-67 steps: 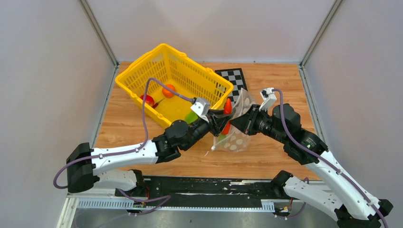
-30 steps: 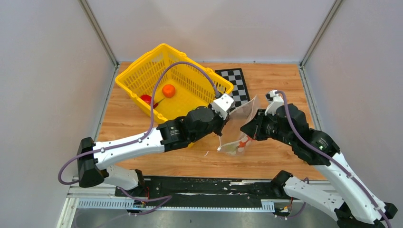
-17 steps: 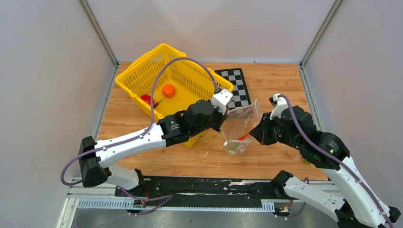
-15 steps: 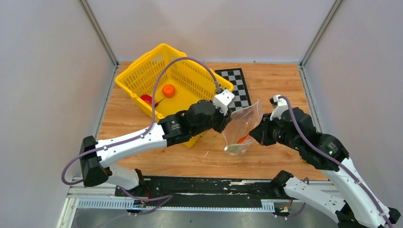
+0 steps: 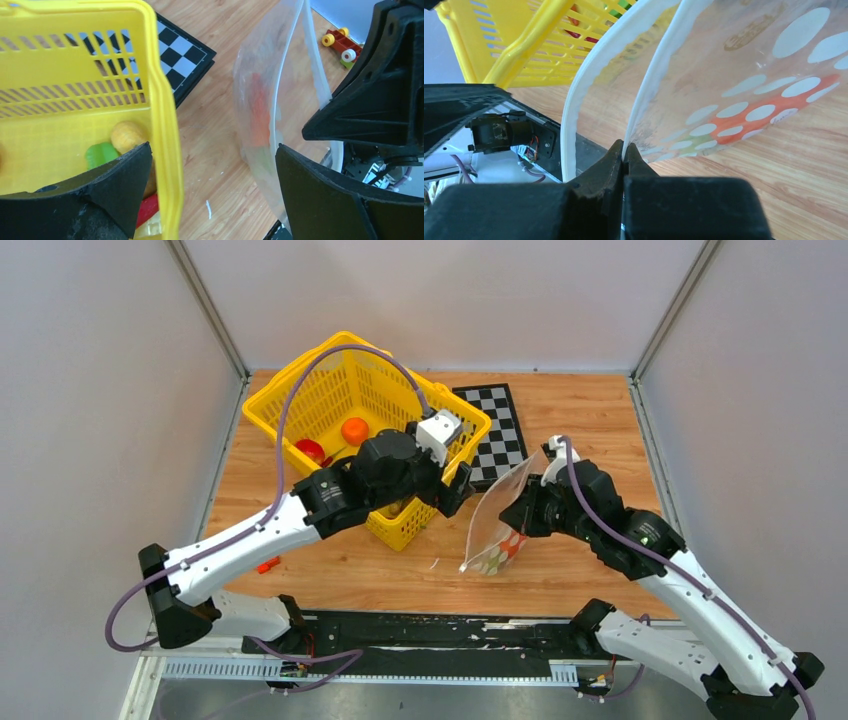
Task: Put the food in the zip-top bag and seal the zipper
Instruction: Pick up the fake fruit from the bin.
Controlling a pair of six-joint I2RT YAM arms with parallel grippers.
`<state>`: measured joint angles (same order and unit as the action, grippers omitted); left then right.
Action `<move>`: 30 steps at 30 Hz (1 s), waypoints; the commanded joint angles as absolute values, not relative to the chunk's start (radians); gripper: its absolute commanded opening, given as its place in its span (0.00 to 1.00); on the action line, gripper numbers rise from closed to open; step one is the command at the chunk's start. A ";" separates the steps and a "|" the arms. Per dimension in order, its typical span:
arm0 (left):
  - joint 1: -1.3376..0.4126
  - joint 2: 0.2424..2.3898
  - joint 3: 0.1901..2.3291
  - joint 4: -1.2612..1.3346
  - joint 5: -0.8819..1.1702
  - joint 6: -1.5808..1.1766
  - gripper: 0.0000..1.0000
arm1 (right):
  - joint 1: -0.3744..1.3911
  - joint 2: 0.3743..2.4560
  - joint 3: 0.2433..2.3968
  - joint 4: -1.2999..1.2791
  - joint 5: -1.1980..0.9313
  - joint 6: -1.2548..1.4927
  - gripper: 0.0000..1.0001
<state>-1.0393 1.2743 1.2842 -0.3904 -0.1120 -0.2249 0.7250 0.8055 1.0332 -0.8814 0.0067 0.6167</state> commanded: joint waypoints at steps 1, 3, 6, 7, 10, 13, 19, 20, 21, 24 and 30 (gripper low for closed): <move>-1.017 1.222 1.365 -0.478 -0.114 -0.170 1.00 | 0.724 0.851 1.063 -0.779 -0.032 0.628 0.00; -0.993 1.196 1.364 -0.485 -0.167 -0.155 1.00 | 0.724 0.876 1.079 -0.795 -0.015 0.606 0.00; -0.900 1.189 1.382 -0.533 -0.249 -0.169 1.00 | 0.723 0.907 1.095 -0.812 -0.009 0.566 0.00; -0.861 1.191 1.386 -0.546 -0.257 -0.188 1.00 | 0.724 0.914 1.104 -0.816 -0.012 0.561 0.00; -0.737 1.204 1.378 -0.554 -0.299 -0.301 1.00 | 0.723 0.922 1.107 -0.804 -0.017 0.542 0.00; -0.656 1.259 1.391 -0.597 -0.364 -0.453 1.00 | 0.724 0.929 1.099 -0.798 -0.003 0.522 0.00; -0.567 1.451 1.526 -0.751 -0.310 -0.533 1.00 | 0.723 0.945 1.084 -0.780 -0.016 0.507 0.00; -0.549 1.481 1.552 -0.793 -0.309 -0.546 1.00 | 0.724 0.942 1.081 -0.775 -0.020 0.507 0.00; -0.528 1.503 1.564 -0.815 -0.291 -0.560 1.00 | 0.724 0.943 1.079 -0.772 -0.023 0.509 0.00; -0.468 1.551 1.546 -0.850 -0.260 -0.675 1.00 | 0.723 0.934 1.072 -0.766 -0.021 0.504 0.00; -0.426 1.661 1.560 -0.787 -0.291 -0.746 1.00 | 0.723 0.915 1.072 -0.772 -0.016 0.487 0.00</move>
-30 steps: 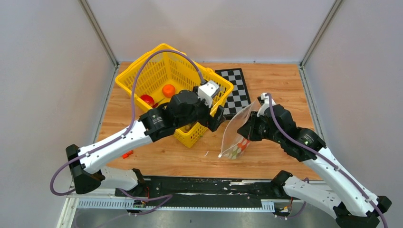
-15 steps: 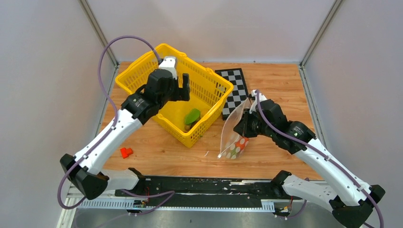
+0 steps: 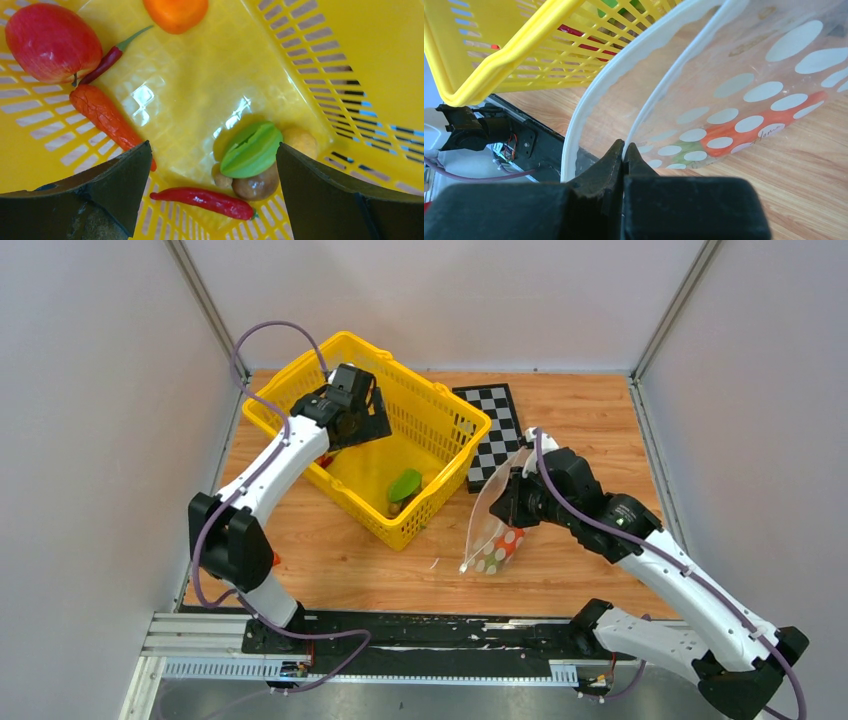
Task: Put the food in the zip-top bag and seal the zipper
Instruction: Pick up the fake fruit from the bin.
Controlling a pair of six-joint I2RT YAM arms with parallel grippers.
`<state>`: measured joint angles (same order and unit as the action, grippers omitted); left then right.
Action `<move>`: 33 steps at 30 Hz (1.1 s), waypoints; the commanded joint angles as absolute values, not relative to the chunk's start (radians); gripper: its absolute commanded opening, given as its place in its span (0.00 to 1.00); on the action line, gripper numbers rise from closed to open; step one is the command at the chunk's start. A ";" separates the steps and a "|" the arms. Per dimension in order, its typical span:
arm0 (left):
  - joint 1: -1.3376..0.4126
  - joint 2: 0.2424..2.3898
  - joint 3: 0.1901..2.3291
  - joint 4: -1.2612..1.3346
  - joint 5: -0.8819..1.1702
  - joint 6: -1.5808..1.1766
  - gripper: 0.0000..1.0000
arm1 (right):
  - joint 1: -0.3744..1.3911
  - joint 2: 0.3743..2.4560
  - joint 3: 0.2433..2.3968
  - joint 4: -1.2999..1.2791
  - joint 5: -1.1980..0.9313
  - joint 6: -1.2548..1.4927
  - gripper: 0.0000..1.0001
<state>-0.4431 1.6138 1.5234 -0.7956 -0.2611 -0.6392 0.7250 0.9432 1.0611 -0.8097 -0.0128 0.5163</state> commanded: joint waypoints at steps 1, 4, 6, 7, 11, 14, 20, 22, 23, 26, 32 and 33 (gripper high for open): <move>-0.420 1.682 1.580 -0.788 -0.322 -0.755 1.00 | 0.723 0.912 1.072 -0.774 -0.015 0.484 0.00; -0.408 1.751 1.646 -0.788 -0.497 -0.762 1.00 | 0.723 0.901 1.068 -0.772 -0.017 0.482 0.00; -0.395 1.804 1.692 -0.783 -0.610 -0.732 1.00 | 0.723 0.894 1.065 -0.772 -0.020 0.482 0.00; -0.384 1.834 1.712 -0.777 -0.637 -0.701 1.00 | 0.723 0.892 1.065 -0.772 -0.021 0.482 0.00; -0.355 1.932 1.821 -0.845 -0.744 -0.647 1.00 | 0.723 0.881 1.057 -0.770 -0.023 0.484 0.00; -0.339 1.971 1.822 -0.848 -0.810 -0.620 1.00 | 0.723 0.880 1.054 -0.764 -0.026 0.487 0.00; -0.264 2.038 1.815 -0.853 -0.756 -0.638 1.00 | 0.723 0.886 1.055 -0.746 -0.060 0.484 0.00; -0.252 2.055 1.810 -0.842 -0.759 -0.624 1.00 | 0.723 0.886 1.054 -0.747 -0.051 0.482 0.00; -0.248 2.062 1.807 -0.840 -0.766 -0.622 1.00 | 0.724 0.886 1.053 -0.746 -0.046 0.479 0.00; -0.242 2.086 1.804 -0.843 -0.794 -0.618 1.00 | 0.723 0.896 1.052 -0.744 -0.047 0.472 0.00; -0.214 2.098 1.757 -0.822 -0.784 -0.648 1.00 | 0.723 0.908 1.054 -0.741 -0.058 0.459 0.00; -0.210 2.103 1.753 -0.821 -0.787 -0.649 1.00 | 0.724 0.909 1.055 -0.741 -0.058 0.457 0.00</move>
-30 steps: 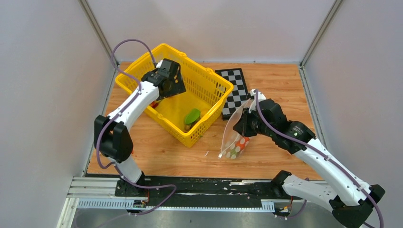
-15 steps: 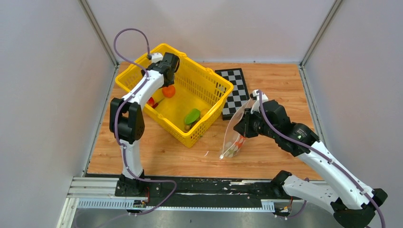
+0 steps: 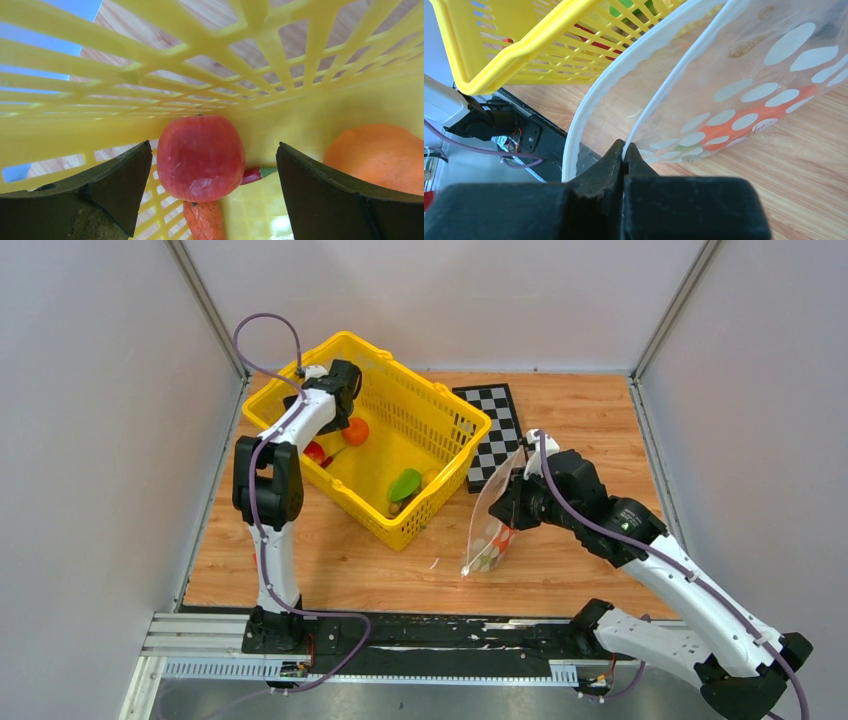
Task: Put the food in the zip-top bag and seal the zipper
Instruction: Pick up the fake fruit from the bin.
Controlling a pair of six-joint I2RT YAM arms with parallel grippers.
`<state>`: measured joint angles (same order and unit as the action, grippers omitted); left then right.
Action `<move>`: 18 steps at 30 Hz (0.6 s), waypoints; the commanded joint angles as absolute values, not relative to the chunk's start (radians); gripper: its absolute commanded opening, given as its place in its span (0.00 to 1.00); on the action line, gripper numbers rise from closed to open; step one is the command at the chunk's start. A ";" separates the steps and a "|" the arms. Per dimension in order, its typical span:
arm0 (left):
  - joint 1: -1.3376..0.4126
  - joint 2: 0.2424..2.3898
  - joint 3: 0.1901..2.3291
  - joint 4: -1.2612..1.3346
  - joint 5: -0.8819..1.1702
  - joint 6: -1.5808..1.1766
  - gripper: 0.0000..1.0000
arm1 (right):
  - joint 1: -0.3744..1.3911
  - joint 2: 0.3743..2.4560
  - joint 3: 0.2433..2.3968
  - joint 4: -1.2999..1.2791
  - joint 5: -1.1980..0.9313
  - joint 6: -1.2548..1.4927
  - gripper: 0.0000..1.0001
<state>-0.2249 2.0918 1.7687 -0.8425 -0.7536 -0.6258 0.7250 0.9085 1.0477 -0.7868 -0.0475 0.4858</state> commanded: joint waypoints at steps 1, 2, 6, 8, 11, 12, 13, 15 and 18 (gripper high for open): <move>-0.208 2.109 1.751 -0.828 -0.792 -0.655 1.00 | 0.723 0.910 1.055 -0.741 -0.058 0.455 0.00; -0.205 2.114 1.747 -0.828 -0.798 -0.659 1.00 | 0.723 0.911 1.055 -0.741 -0.058 0.453 0.00; -0.195 2.121 1.703 -0.787 -0.795 -0.673 1.00 | 0.723 0.912 1.052 -0.739 -0.059 0.452 0.00; -0.191 2.130 1.698 -0.797 -0.799 -0.691 1.00 | 0.723 0.912 1.052 -0.739 -0.063 0.451 0.00; -0.186 2.147 1.692 -0.793 -0.796 -0.698 1.00 | 0.723 0.909 1.051 -0.740 -0.065 0.452 0.00; -0.185 2.155 1.693 -0.788 -0.788 -0.694 1.00 | 0.723 0.906 1.049 -0.739 -0.064 0.453 0.00; -0.183 2.163 1.695 -0.787 -0.783 -0.690 1.00 | 0.723 0.905 1.049 -0.740 -0.063 0.454 0.00; -0.180 2.175 1.694 -0.774 -0.782 -0.681 0.99 | 0.723 0.904 1.050 -0.742 -0.064 0.454 0.00; -0.175 2.183 1.699 -0.775 -0.753 -0.671 0.94 | 0.723 0.900 1.048 -0.742 -0.063 0.454 0.00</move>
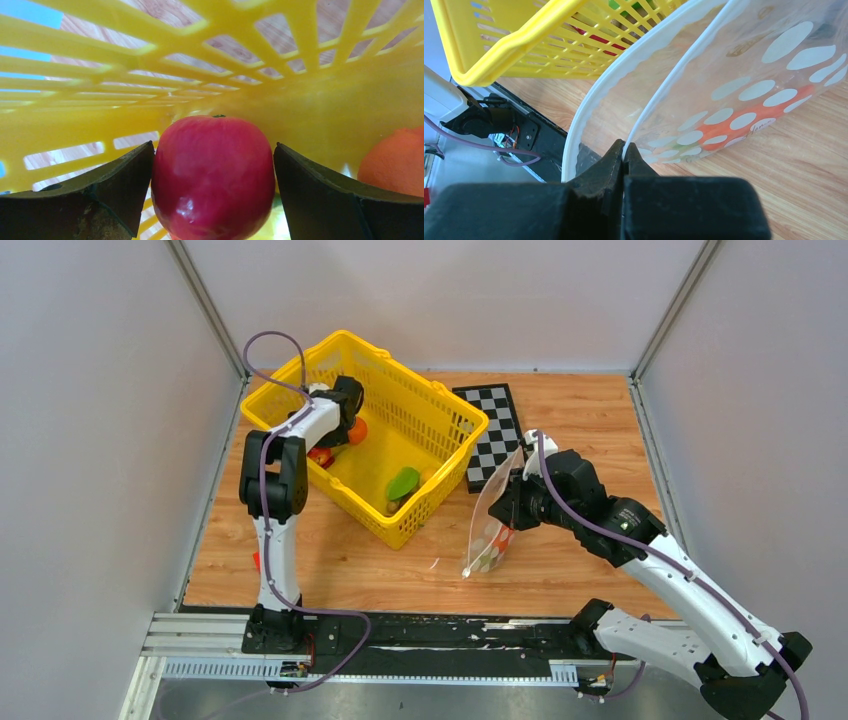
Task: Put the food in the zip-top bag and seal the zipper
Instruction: Pick up the fake fruit from the bin.
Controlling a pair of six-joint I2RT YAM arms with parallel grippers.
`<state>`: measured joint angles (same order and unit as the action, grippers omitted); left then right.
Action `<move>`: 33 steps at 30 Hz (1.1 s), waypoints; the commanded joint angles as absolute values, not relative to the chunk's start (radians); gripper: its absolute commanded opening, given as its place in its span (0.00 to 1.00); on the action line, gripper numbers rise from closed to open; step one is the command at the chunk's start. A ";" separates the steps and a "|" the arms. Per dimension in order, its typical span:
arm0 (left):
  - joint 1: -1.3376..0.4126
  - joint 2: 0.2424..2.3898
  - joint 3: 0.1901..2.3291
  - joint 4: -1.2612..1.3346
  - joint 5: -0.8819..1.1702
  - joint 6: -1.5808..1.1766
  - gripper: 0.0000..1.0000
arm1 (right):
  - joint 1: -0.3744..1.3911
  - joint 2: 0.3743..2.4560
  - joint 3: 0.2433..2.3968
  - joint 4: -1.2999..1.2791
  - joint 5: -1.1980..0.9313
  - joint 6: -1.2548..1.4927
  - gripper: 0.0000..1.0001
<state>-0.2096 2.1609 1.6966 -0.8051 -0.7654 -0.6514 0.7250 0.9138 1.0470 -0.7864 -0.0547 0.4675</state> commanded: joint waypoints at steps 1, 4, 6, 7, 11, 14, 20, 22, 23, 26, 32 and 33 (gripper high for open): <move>-0.175 2.179 1.694 -0.771 -0.743 -0.671 0.90 | 0.724 0.897 1.049 -0.742 -0.063 0.454 0.00; -0.175 2.145 1.659 -0.729 -0.689 -0.656 0.79 | 0.723 0.895 1.046 -0.744 -0.058 0.457 0.00; -0.175 2.111 1.627 -0.701 -0.648 -0.645 0.72 | 0.723 0.895 1.048 -0.743 -0.055 0.457 0.00; -0.175 2.091 1.618 -0.685 -0.628 -0.638 0.69 | 0.723 0.895 1.048 -0.744 -0.054 0.457 0.00; -0.175 1.975 1.554 -0.595 -0.487 -0.593 0.52 | 0.723 0.898 1.047 -0.744 -0.045 0.459 0.00; -0.175 1.877 1.501 -0.534 -0.384 -0.580 0.52 | 0.723 0.902 1.051 -0.751 -0.043 0.462 0.00; -0.176 1.703 1.418 -0.436 -0.269 -0.554 0.48 | 0.723 0.897 1.052 -0.758 -0.048 0.459 0.00; -0.176 1.679 1.422 -0.445 -0.239 -0.544 0.48 | 0.723 0.896 1.049 -0.755 -0.049 0.460 0.00; -0.177 1.669 1.420 -0.443 -0.216 -0.539 0.48 | 0.723 0.896 1.048 -0.755 -0.049 0.459 0.00; -0.176 1.632 1.412 -0.426 -0.118 -0.531 0.48 | 0.723 0.893 1.045 -0.750 -0.043 0.464 0.00; -0.193 1.517 1.349 -0.347 0.025 -0.538 0.48 | 0.724 0.899 1.043 -0.737 -0.034 0.467 0.00; -0.199 1.497 1.348 -0.345 0.037 -0.532 0.49 | 0.723 0.901 1.043 -0.735 -0.030 0.468 0.00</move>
